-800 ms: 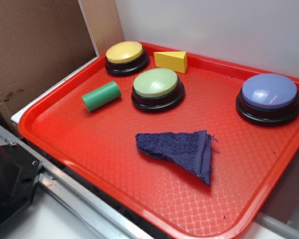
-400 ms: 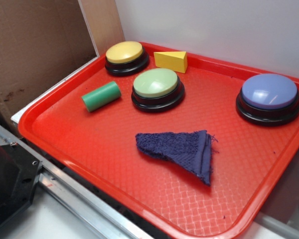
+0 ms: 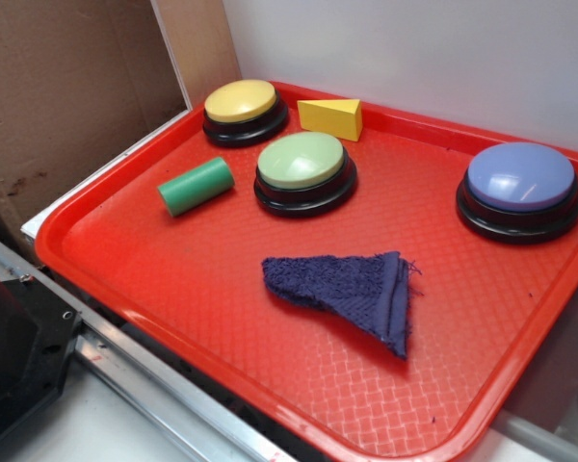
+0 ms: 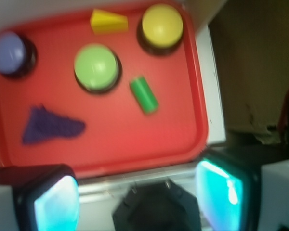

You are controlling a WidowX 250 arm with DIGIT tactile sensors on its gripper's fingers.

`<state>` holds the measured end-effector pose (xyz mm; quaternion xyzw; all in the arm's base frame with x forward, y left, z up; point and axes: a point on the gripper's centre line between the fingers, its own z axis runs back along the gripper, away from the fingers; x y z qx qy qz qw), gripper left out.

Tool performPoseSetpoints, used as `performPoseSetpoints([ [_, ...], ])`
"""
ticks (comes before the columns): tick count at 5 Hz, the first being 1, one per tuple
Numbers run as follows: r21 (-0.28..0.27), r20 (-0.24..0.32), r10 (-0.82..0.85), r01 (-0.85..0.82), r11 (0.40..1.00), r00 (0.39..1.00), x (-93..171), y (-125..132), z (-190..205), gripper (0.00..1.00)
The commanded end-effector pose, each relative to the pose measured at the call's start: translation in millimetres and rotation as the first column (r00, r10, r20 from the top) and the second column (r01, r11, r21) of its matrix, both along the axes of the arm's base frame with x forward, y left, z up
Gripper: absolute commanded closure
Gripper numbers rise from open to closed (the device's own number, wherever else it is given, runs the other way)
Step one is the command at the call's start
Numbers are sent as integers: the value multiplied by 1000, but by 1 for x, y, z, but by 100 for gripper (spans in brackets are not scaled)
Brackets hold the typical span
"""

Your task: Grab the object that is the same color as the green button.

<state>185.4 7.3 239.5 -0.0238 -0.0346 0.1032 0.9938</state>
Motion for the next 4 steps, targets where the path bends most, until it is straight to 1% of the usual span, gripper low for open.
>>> performPoseSetpoints([
  [1,115,-47,-145,150,982,988,39,42,-45,0],
  [2,143,-150,-232,254,957,961,48,55,-96,0],
  [3,140,-227,-306,342,929,924,54,61,-138,0],
  [4,103,-250,-335,369,924,909,59,62,-171,0],
])
